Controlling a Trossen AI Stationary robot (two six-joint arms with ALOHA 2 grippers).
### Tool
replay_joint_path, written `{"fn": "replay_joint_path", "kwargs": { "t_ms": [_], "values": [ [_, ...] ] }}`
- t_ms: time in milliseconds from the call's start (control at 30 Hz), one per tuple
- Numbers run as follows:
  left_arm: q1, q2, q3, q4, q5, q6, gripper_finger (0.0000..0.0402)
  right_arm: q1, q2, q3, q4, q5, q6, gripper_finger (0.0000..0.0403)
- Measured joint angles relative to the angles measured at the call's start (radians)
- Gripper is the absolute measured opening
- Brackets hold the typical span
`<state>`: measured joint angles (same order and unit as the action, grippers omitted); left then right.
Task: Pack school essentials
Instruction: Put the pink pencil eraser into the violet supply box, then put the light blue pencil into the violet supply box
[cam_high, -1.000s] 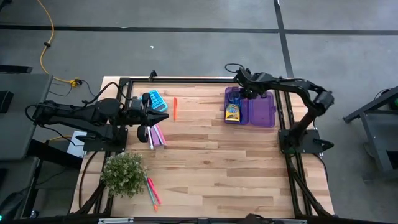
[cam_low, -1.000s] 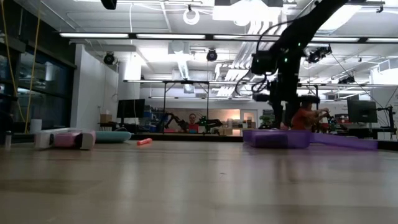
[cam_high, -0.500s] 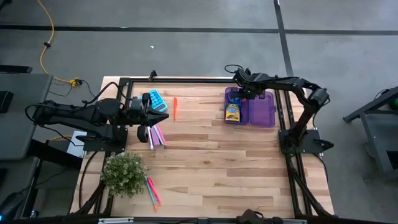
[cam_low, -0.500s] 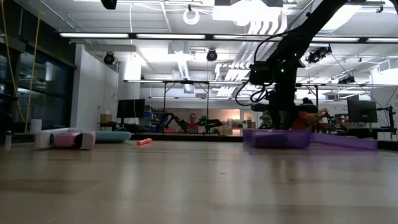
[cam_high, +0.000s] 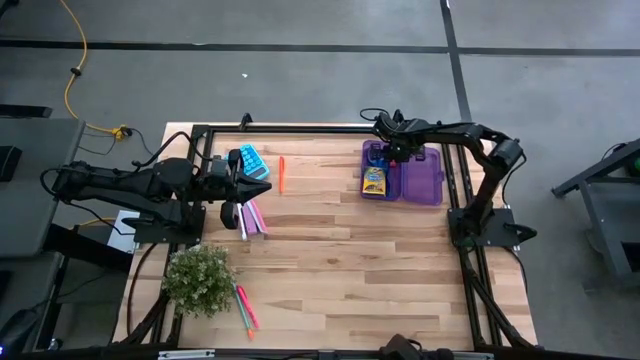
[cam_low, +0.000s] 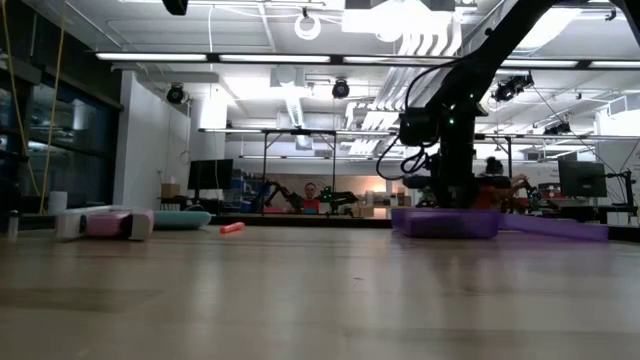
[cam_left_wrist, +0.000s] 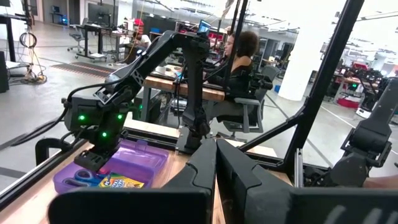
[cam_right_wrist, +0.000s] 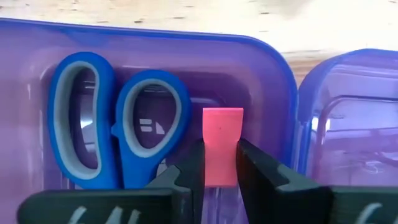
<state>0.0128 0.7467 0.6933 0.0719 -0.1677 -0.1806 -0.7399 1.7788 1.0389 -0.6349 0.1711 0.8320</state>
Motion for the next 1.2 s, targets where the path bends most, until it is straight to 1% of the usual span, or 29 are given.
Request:
{"fn": "replay_joint_path", "kwargs": {
  "t_ms": [233, 333, 567, 700, 867, 967, 1033, 1100, 1200],
  "values": [
    [0.0, 0.0, 0.0, 0.0, 0.0, -0.001, 0.0, -0.001, 0.001, 0.0, -0.004, 0.012, 0.002, 0.0067],
    [0.0, 0.0, 0.0, 0.0, 0.0, -0.003, 0.0, -0.001, 0.001, 0.0, -0.004, 0.016, 0.003, 0.0074],
    [0.0, 0.0, 0.0, 0.0, 0.0, -0.003, 0.0, -0.001, -0.002, 0.0, -0.009, 0.022, 0.002, 0.0137],
    [0.0, 0.0, 0.0, 0.0, 0.0, -0.003, 0.0, -0.001, -0.044, 0.0, 0.006, 0.02, 0.005, 0.0162],
    [0.0, 0.0, 0.0, 0.0, 0.0, -0.003, 0.0, -0.002, -0.175, 0.0, 0.033, 0.061, -0.006, 0.0167],
    [0.0, 0.0, 0.0, 0.0, 0.0, -0.003, 0.0, 0.012, -0.297, 0.0, 0.069, 0.064, -0.083, 0.0168],
    [0.0, 0.0, 0.0, 0.0, 0.001, -0.001, 0.0, 0.052, -0.388, 0.0, 0.109, 0.057, -0.159, 0.0168],
    [0.0, 0.0, 0.0, 0.0, 0.001, 0.0, 0.0, 0.113, -0.476, 0.0, 0.161, 0.004, -0.235, 0.0168],
    [0.0, 0.0, 0.0, 0.0, 0.001, 0.0, 0.0, 0.242, -0.582, 0.0, 0.249, -0.035, -0.298, 0.0168]
  ]
}}
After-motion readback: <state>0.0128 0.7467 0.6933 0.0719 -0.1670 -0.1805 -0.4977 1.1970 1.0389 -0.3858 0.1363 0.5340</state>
